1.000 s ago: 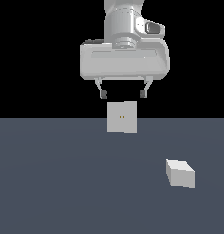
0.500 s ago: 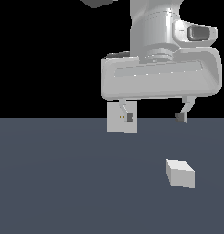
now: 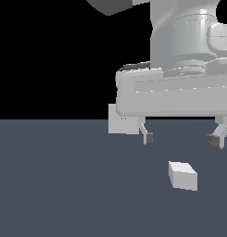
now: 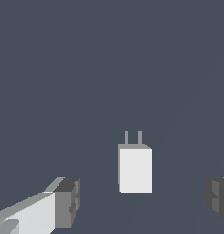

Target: Plug the charger into the wall socket.

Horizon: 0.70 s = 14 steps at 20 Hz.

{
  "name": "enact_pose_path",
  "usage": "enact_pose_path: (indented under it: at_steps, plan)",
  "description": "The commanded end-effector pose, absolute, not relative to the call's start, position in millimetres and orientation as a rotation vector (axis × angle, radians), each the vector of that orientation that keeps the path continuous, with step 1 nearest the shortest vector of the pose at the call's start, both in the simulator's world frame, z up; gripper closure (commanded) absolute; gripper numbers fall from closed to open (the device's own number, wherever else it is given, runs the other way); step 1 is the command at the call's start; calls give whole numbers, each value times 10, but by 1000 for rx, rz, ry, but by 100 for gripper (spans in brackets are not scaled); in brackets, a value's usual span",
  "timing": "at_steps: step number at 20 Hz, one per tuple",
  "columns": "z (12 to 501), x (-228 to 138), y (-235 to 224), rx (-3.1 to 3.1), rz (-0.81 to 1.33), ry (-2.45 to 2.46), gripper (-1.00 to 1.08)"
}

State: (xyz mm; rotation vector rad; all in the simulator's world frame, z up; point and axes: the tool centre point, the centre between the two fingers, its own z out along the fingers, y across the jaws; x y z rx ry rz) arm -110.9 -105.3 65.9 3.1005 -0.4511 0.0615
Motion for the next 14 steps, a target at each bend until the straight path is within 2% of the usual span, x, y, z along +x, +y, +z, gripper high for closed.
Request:
enact_pose_path:
  at_steps: [1,8,14]
  plan:
    - [628,-1134,-1071,3099,64,-462,-92]
    - [585,-1134,-1070,3100,62,-461,-92]
    - [365,-1142,-1068,3100,63,-462,-92]
